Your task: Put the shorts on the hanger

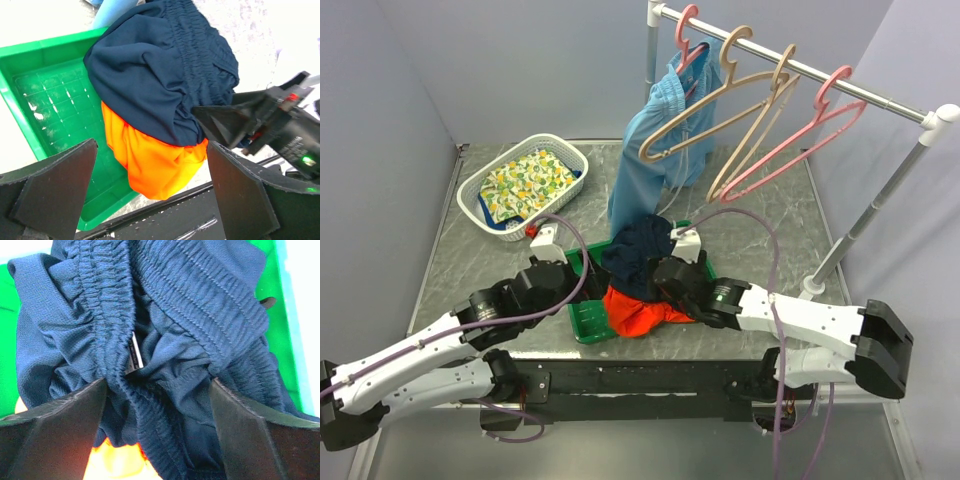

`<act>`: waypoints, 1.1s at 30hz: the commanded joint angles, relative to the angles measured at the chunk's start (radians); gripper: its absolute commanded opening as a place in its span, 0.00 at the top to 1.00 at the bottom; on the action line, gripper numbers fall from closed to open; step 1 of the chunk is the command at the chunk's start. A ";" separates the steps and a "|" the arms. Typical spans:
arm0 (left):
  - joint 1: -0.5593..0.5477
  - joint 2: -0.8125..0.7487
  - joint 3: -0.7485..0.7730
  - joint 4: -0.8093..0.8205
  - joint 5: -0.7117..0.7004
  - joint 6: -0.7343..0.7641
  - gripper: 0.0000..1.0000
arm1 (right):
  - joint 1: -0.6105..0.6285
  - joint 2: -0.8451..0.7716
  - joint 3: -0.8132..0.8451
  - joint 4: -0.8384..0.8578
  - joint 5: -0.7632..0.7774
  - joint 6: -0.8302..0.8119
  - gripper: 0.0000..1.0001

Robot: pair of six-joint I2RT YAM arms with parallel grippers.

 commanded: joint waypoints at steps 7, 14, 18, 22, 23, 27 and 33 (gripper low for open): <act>0.001 -0.030 0.032 -0.009 0.030 0.021 0.04 | -0.005 -0.003 0.165 -0.028 -0.015 -0.022 0.86; 0.001 -0.044 0.018 0.004 0.036 -0.003 0.04 | 0.018 -0.075 0.246 -0.069 -0.097 -0.025 0.97; 0.001 -0.036 0.022 0.004 0.042 -0.008 0.04 | 0.018 -0.115 0.297 -0.089 -0.131 -0.033 1.00; 0.001 -0.030 0.020 0.013 0.053 -0.011 0.03 | 0.018 -0.135 0.335 -0.102 -0.140 -0.037 1.00; 0.001 -0.030 0.018 0.016 0.059 -0.011 0.03 | 0.018 -0.135 0.346 -0.105 -0.140 -0.039 1.00; 0.001 -0.024 0.025 0.024 0.069 -0.009 0.03 | 0.019 -0.130 0.406 -0.097 -0.165 -0.047 1.00; 0.001 -0.038 0.022 0.021 0.086 -0.006 0.04 | 0.018 -0.123 0.494 -0.103 -0.151 -0.056 1.00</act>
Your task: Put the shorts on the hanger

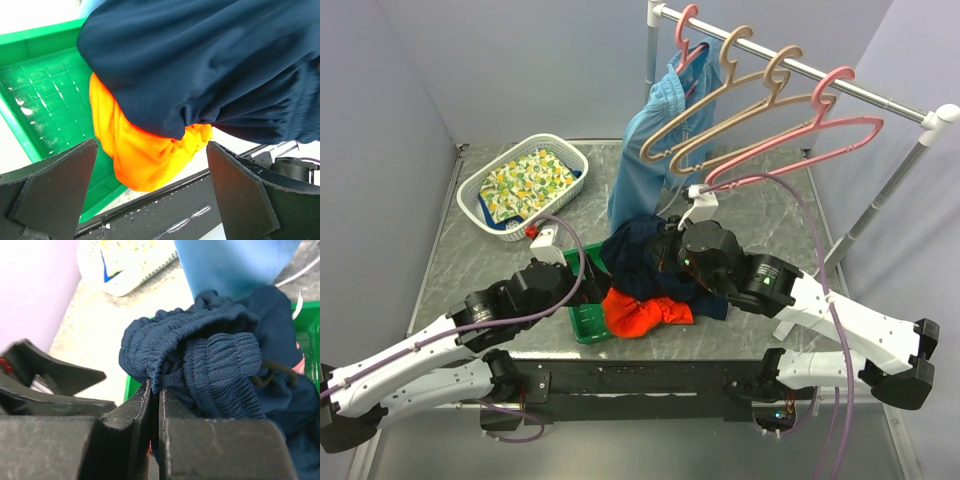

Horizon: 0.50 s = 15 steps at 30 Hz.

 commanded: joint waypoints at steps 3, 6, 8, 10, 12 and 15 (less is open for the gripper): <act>0.001 -0.025 0.017 0.049 0.040 0.007 0.03 | 0.005 0.005 0.197 0.029 0.050 -0.037 1.00; 0.001 -0.028 0.013 0.074 0.072 0.024 0.01 | 0.005 0.045 0.275 0.044 0.075 -0.065 1.00; 0.001 -0.028 0.010 0.081 0.092 0.043 0.05 | 0.005 0.079 0.312 0.052 0.086 -0.083 1.00; 0.001 -0.036 0.010 0.077 0.095 0.044 0.07 | 0.007 0.102 0.375 0.063 0.093 -0.108 1.00; 0.001 -0.043 0.007 0.080 0.109 0.050 0.10 | 0.005 0.143 0.450 0.052 0.103 -0.120 1.00; 0.001 -0.056 0.010 0.078 0.126 0.060 0.14 | 0.007 0.183 0.536 0.040 0.129 -0.148 1.00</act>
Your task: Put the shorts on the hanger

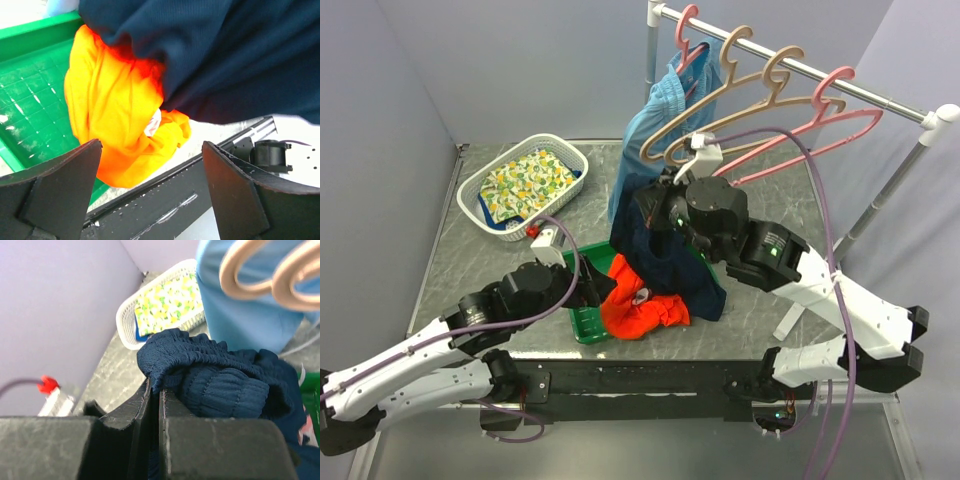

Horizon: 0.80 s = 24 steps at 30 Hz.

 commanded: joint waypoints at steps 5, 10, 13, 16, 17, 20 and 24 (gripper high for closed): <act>0.001 -0.029 0.000 0.067 0.087 0.043 0.19 | 0.007 0.050 0.245 0.063 0.106 -0.108 1.00; 0.001 -0.009 -0.017 0.120 0.142 0.048 0.18 | 0.005 0.044 0.311 0.051 0.133 -0.148 1.00; 0.001 0.014 -0.017 0.145 0.157 0.052 0.17 | 0.005 0.027 0.334 0.044 0.139 -0.158 1.00; 0.001 0.048 -0.020 0.192 0.173 0.055 0.13 | 0.007 -0.002 0.351 0.039 0.113 -0.156 1.00; 0.001 0.058 -0.018 0.212 0.179 0.057 0.12 | 0.005 -0.007 0.360 0.034 0.103 -0.155 1.00; 0.001 0.109 -0.008 0.246 0.200 0.068 0.12 | 0.007 -0.030 0.365 0.033 0.026 -0.148 1.00; 0.001 0.141 0.020 0.245 0.171 0.078 0.14 | 0.005 -0.048 0.389 -0.002 -0.175 -0.152 1.00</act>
